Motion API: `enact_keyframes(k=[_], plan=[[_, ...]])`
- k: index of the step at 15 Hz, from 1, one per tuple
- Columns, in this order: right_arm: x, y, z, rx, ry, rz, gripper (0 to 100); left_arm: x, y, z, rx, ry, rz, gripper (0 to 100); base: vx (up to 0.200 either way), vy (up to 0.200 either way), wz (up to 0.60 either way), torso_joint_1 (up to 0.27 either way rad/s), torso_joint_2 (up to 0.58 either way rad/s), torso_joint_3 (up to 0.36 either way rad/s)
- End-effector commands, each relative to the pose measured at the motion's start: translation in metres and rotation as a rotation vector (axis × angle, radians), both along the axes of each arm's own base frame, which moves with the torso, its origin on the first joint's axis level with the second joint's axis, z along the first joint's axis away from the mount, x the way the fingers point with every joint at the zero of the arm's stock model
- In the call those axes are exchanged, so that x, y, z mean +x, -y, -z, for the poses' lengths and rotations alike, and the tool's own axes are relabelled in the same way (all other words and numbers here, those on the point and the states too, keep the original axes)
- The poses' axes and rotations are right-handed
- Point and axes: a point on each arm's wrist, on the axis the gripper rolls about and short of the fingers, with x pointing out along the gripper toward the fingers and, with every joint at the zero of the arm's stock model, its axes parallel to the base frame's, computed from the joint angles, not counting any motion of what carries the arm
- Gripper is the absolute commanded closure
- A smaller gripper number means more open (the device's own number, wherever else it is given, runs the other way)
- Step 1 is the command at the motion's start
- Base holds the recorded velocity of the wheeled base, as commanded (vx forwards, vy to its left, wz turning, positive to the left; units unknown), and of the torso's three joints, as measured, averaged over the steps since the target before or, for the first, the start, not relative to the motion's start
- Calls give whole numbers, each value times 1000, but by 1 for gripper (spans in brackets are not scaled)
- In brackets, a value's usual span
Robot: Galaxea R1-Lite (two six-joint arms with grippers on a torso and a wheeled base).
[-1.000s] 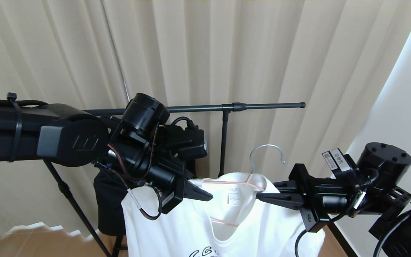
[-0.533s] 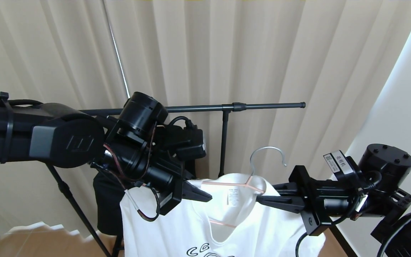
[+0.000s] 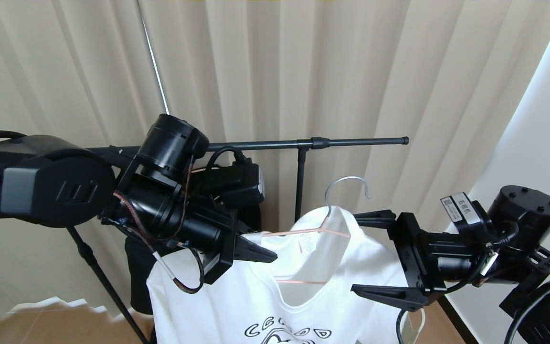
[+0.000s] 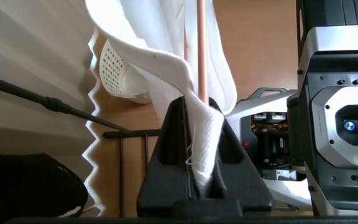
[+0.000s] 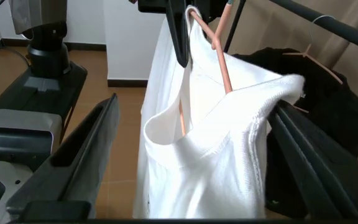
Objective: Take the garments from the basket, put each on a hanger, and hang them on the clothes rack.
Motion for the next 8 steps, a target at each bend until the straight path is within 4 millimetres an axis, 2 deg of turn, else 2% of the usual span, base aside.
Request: enact_keyframes(k=[1,8], plan=[[2,7,-9,13,25,34,0,-8,-14,-6,-26,42,-27,100,0,0,0,0,0,0],[7,7,-11,17,32,105,0,-23,-31,-3,-88,153,-65,100,0,0,0,0,0,0]])
